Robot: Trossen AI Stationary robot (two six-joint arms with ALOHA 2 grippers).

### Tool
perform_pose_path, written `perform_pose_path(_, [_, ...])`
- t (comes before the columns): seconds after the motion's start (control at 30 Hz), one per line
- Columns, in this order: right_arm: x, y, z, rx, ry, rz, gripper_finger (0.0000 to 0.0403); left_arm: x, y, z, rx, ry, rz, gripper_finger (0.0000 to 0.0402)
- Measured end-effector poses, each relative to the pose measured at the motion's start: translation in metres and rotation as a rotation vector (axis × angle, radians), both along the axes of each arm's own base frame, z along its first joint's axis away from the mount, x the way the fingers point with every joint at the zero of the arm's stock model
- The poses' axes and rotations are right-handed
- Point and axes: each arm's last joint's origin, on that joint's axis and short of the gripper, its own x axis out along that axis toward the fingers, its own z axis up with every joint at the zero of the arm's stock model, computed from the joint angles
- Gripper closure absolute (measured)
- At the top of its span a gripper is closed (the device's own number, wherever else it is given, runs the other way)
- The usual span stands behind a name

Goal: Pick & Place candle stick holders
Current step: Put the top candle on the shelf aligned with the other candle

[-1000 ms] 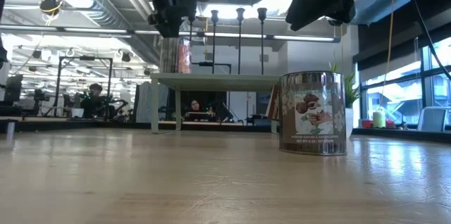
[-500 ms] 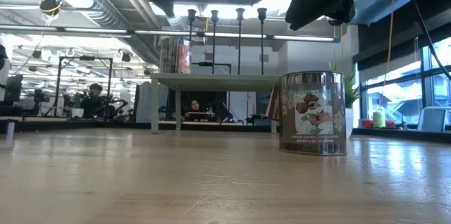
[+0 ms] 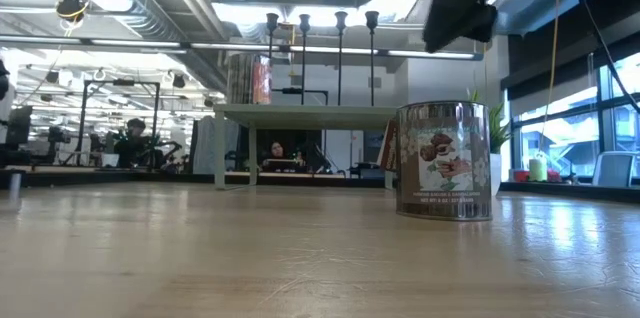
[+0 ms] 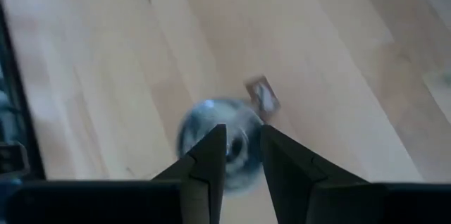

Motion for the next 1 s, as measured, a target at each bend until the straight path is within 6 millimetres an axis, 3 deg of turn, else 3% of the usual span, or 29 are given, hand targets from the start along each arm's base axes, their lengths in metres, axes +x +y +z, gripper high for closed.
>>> perform_pose_path(0.17, [-0.006,0.0,-0.016,0.017,0.166,-0.095,0.031,0.014,-0.016,-0.036,-0.031,0.046,-0.065,0.0338])
perform_pose_path(0.3, [0.003,0.004,-0.033,0.076,0.244,-0.112,0.031,0.029,-0.03,-0.067,-0.037,0.043,-0.125,0.0339])
perform_pose_path(0.43, [0.01,0.008,-0.044,0.122,0.272,-0.098,0.031,0.036,-0.04,-0.085,-0.049,0.042,-0.16,0.0341])
perform_pose_path(1.0, [0.023,0.005,-0.065,0.095,0.316,-0.124,0.0335,0.036,-0.05,-0.091,-0.06,0.042,-0.187,0.0341])
